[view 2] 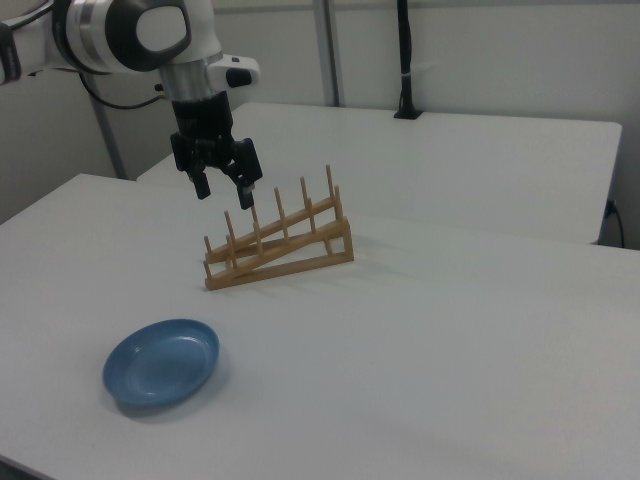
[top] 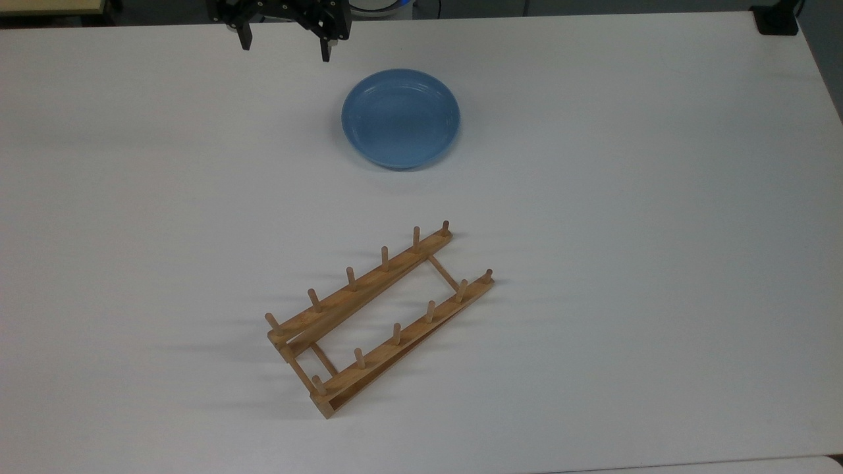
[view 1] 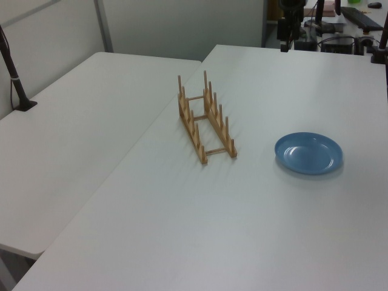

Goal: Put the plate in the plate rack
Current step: 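Move the gripper down toward the rim of the light blue plate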

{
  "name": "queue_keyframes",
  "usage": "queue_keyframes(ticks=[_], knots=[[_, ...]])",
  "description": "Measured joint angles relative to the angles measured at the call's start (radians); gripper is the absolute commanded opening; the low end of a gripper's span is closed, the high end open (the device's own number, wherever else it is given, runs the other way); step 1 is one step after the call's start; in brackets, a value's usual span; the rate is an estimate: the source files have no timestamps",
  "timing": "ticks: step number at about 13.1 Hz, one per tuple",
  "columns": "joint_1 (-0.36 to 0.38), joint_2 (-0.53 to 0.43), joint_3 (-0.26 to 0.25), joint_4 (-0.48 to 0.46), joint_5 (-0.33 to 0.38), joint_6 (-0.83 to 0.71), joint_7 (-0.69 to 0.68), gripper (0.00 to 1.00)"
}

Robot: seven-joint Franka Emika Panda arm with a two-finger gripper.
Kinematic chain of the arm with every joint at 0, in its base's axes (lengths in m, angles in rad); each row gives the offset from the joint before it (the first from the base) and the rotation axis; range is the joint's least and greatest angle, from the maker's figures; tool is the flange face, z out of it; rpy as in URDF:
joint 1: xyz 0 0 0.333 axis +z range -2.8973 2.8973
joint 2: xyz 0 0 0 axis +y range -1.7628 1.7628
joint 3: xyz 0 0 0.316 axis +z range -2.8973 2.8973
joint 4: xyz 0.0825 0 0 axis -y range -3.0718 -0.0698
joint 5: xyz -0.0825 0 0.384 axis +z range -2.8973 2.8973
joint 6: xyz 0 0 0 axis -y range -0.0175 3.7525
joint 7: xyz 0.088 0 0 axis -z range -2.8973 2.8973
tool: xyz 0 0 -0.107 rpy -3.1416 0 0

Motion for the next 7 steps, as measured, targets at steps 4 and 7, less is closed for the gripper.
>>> queue_keyframes(ticks=[4, 7], knots=[[0.0, 0.0, 0.0, -0.002, 0.0, 0.0, -0.008, 1.0], [0.001, 0.0, 0.002, -0.03, 0.0, 0.007, -0.119, 1.0]])
